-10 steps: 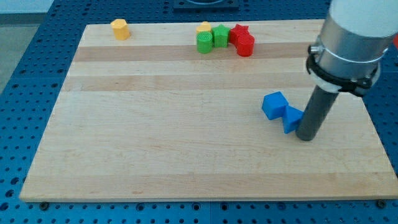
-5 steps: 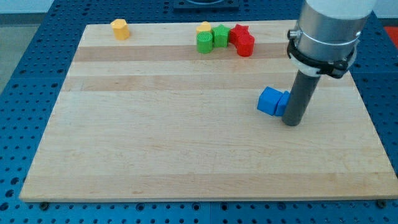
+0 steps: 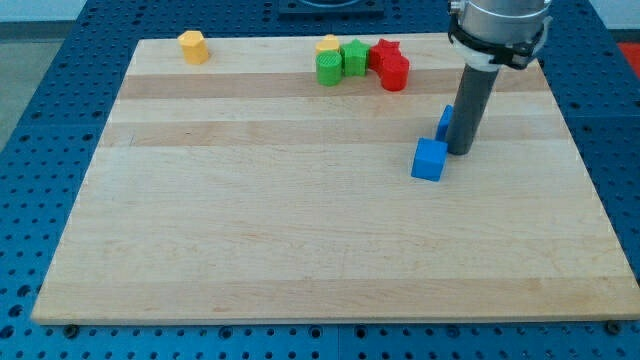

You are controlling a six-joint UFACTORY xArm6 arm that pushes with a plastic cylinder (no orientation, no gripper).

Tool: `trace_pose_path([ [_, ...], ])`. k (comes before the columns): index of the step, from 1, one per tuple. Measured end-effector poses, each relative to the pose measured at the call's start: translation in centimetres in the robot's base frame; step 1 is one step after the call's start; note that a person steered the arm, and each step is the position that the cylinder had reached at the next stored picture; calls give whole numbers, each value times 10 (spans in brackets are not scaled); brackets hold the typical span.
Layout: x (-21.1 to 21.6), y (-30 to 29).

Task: Move the blue triangle towards red circle

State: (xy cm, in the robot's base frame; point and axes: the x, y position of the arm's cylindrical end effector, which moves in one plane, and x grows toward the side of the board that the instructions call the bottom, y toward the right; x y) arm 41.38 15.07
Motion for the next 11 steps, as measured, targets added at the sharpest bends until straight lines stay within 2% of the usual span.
trace_pose_path([
  [8, -92, 5],
  [11, -111, 3],
])
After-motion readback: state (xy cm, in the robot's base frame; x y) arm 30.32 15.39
